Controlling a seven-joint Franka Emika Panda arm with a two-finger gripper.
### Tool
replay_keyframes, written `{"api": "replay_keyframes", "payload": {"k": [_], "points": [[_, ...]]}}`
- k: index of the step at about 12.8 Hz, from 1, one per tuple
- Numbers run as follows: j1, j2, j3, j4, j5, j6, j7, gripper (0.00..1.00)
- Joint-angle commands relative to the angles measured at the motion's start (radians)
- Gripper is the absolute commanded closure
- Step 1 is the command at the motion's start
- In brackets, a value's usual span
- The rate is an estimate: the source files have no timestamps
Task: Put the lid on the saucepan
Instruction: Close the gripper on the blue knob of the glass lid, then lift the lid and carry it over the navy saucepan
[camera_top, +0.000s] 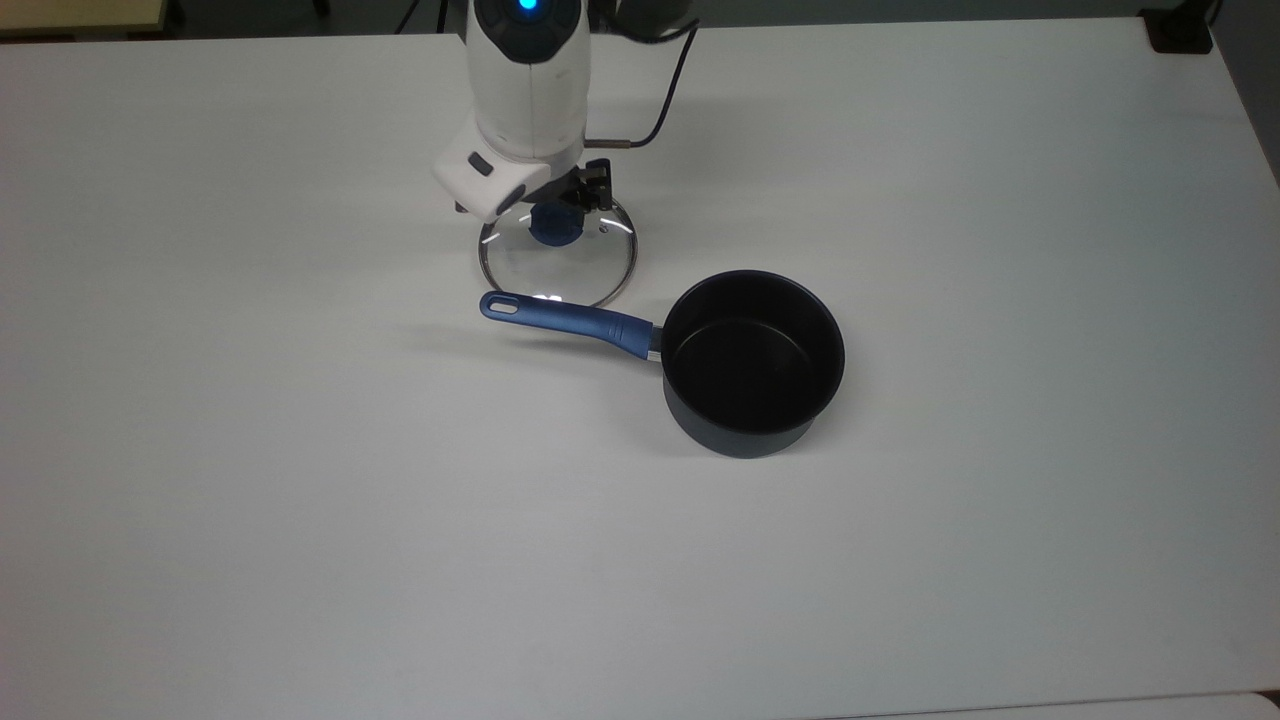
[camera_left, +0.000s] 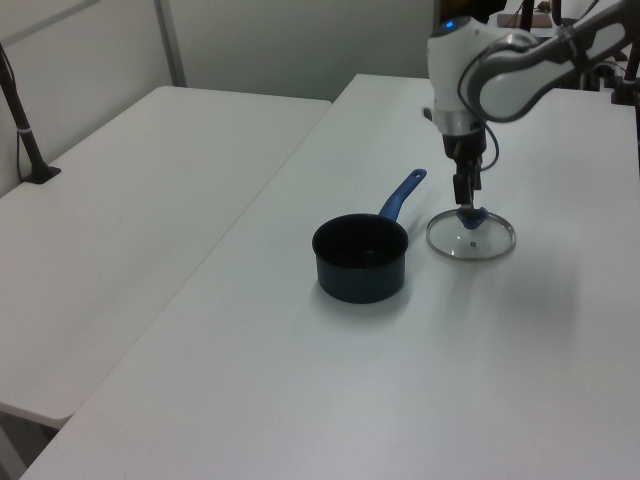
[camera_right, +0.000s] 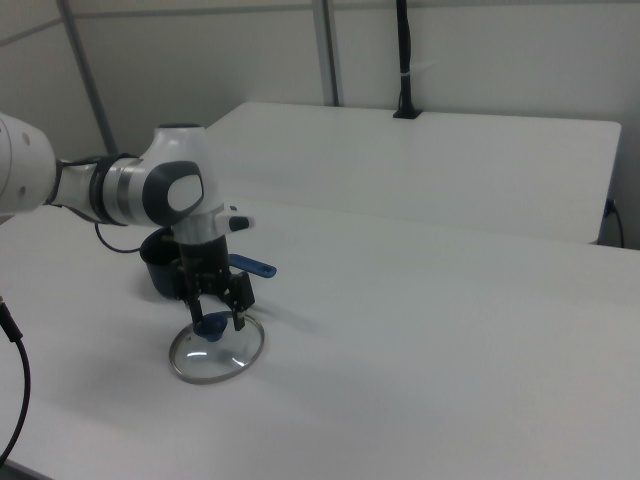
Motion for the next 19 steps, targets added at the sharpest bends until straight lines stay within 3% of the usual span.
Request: {"api": "replay_keyframes", "payload": {"k": [1, 6, 7, 10, 12, 17, 19], "points": [[0.031, -0.033, -0.005, -0.091, -0.014, 0.082, -0.005, 0.08], [0.034, -0.037, 0.003, -0.082, -0.012, 0.082, 0.019, 0.09], [0.034, -0.037, 0.003, -0.082, -0.012, 0.082, 0.021, 0.17], [0.034, -0.039, 0.01, -0.08, -0.009, 0.074, 0.044, 0.54], [0.032, -0.054, 0.012, -0.077, -0.006, 0.05, 0.047, 0.59], [0.009, -0.082, 0.006, 0.162, 0.041, -0.243, 0.048, 0.64], [0.009, -0.056, 0.003, 0.277, 0.086, -0.257, 0.08, 0.64]]}}
